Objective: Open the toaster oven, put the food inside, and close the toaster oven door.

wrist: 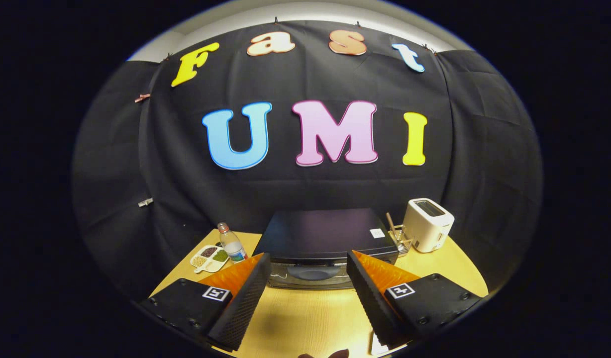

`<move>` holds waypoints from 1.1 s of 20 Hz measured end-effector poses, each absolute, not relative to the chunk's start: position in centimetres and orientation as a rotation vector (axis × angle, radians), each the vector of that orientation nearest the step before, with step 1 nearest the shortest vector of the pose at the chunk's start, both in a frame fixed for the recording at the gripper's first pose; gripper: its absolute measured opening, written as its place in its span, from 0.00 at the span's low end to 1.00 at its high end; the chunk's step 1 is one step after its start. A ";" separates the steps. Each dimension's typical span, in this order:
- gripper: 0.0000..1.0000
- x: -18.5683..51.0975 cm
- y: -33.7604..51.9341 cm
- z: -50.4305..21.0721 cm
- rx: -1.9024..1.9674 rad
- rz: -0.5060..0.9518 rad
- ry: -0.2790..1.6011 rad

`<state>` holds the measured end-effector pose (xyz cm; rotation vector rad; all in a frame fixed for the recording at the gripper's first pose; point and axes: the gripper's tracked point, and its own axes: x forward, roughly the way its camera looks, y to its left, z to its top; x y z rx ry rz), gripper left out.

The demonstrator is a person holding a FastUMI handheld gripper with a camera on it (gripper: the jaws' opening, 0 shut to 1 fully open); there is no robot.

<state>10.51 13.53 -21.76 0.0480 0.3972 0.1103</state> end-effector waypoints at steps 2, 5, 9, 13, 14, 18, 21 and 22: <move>0.99 12.3 14.5 -24.9 0.024 0.108 0.454; 0.99 14.9 15.0 -28.7 0.007 0.087 0.516; 0.98 18.0 13.7 -32.6 -0.010 0.042 0.563; 0.98 19.2 13.3 -34.7 0.009 0.042 0.599; 0.99 19.6 13.2 -35.1 0.005 0.029 0.609; 1.00 19.0 13.2 -35.4 -0.007 0.037 0.594; 0.99 17.6 13.0 -35.5 -0.008 0.042 0.582; 1.00 16.9 12.9 -35.7 -0.015 0.043 0.583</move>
